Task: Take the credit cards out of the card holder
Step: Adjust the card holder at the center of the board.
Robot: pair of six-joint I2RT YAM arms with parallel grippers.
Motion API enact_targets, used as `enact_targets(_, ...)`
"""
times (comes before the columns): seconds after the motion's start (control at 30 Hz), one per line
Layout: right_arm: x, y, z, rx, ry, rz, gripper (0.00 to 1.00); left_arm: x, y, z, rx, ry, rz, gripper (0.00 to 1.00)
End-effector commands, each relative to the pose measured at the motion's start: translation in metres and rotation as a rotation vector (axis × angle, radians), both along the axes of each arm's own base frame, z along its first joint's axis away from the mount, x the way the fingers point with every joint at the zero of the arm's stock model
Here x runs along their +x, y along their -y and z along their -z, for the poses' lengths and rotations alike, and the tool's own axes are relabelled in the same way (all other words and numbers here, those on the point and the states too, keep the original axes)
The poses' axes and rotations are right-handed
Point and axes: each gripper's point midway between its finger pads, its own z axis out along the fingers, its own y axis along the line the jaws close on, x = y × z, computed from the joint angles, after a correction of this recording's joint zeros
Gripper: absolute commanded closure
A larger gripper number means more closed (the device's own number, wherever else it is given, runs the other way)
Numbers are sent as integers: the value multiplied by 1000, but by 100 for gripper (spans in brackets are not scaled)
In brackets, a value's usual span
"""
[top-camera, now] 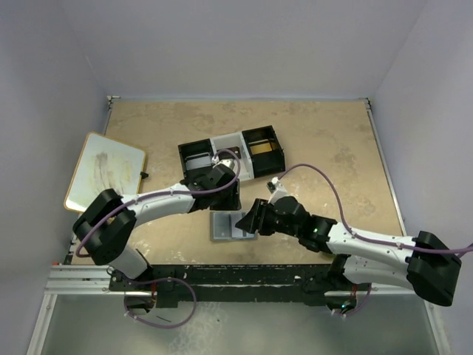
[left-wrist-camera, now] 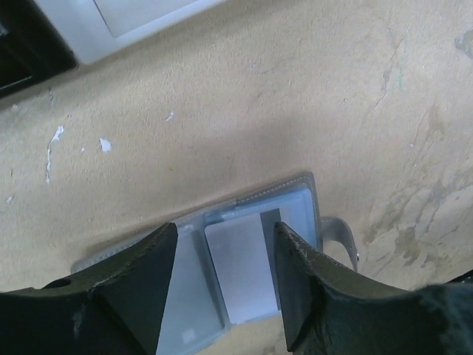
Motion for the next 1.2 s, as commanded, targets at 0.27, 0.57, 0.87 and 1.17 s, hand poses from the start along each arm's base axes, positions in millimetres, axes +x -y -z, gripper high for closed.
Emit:
enact_targets(0.27,-40,-15,40,-79,-92,-101,46,7,13,21,-13,-36,90,48)
enact_targets(0.57,-38,-2,78,-208,-208,-7,46,-5,-1,26,-1,-47,93,49)
enact_targets(0.87,14,32,83,-44,-191,152,46,-25,-3,31,-92,-72,84,49)
enact_targets(1.17,64,32,69,-86,-143,117,46,-52,12,19,-363,-103,15,50)
